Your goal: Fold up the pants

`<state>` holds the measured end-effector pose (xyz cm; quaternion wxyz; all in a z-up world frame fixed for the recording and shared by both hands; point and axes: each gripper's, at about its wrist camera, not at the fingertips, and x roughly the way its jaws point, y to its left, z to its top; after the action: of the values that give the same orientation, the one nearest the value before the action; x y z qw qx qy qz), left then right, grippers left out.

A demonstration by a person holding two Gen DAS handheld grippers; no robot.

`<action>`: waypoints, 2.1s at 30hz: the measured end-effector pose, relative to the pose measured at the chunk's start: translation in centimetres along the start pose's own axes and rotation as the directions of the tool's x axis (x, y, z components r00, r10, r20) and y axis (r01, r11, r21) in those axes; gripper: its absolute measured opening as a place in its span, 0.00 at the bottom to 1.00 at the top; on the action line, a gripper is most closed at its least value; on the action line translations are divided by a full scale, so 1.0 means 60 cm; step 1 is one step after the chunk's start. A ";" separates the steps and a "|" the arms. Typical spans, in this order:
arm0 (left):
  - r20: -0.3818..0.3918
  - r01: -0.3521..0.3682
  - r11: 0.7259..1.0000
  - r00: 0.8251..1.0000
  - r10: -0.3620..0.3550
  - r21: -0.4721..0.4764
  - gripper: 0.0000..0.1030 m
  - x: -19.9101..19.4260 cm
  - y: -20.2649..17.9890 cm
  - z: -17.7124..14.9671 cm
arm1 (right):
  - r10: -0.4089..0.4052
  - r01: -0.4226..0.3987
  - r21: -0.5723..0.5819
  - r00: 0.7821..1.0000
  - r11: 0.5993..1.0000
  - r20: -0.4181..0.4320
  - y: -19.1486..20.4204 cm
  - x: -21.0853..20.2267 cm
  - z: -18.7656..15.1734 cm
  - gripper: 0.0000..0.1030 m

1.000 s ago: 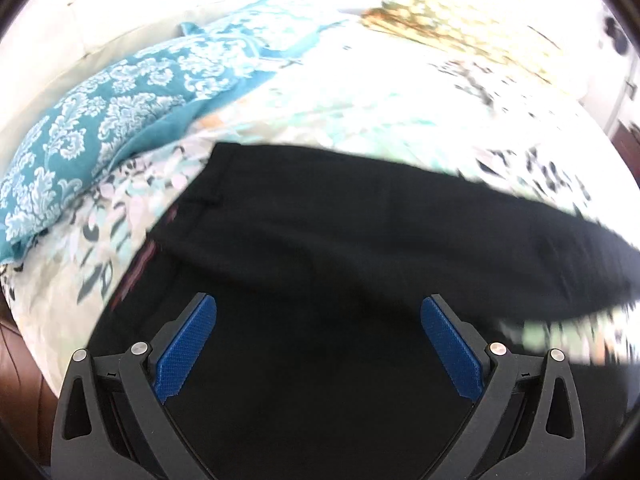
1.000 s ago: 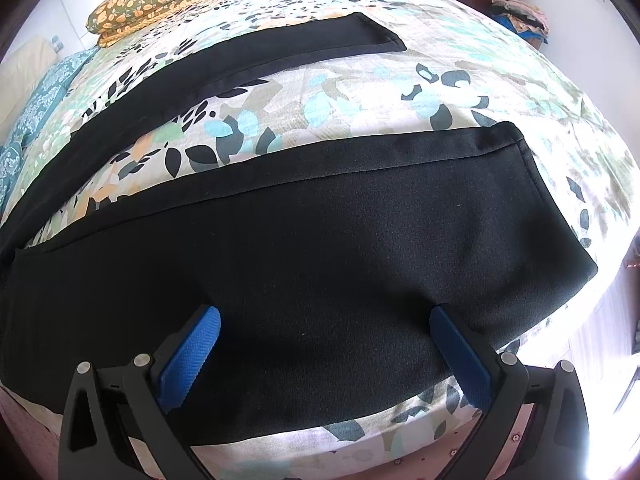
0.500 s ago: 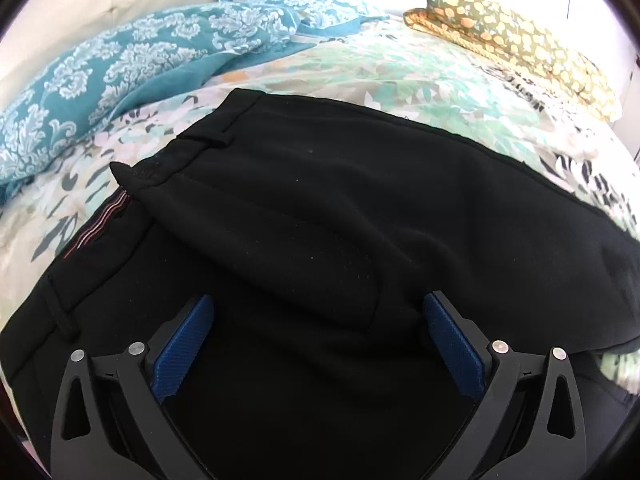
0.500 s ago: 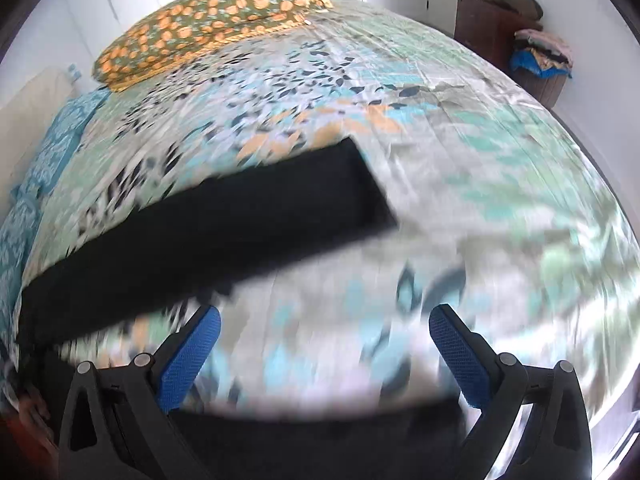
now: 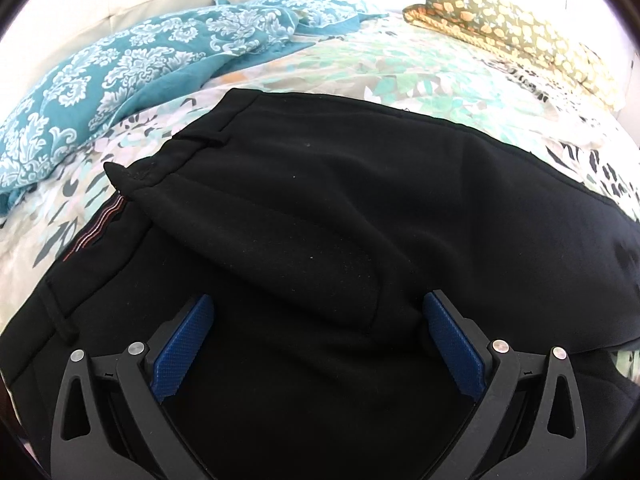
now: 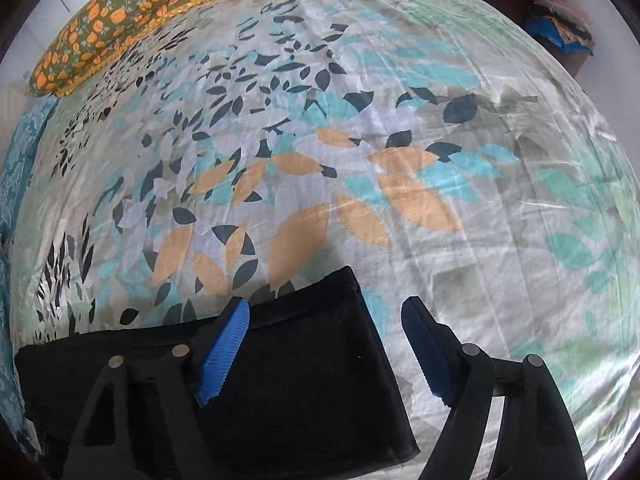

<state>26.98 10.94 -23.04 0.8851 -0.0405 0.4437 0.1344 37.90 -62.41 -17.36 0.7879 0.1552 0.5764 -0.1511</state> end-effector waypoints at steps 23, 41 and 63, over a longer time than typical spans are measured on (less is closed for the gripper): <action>-0.034 -0.024 1.000 0.999 0.024 0.005 0.99 -0.002 -0.001 0.014 | -0.052 0.101 -0.213 0.973 0.972 0.223 -0.028 -0.257 -0.667 0.09; -0.116 0.134 0.989 0.985 -0.127 0.055 0.99 -0.132 -0.002 -0.117 | 0.393 -0.334 -0.232 0.872 0.914 0.292 0.177 -0.322 -0.657 0.87; -0.071 0.102 0.989 0.993 -0.094 0.111 1.00 -0.127 -0.016 -0.122 | 0.531 -0.544 0.109 0.837 0.832 0.133 0.208 -0.204 -0.680 0.87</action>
<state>17.24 7.10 -21.42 0.8764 -0.0159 0.4771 0.0636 4.39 -33.29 -16.50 0.8125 0.3592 0.4584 0.0286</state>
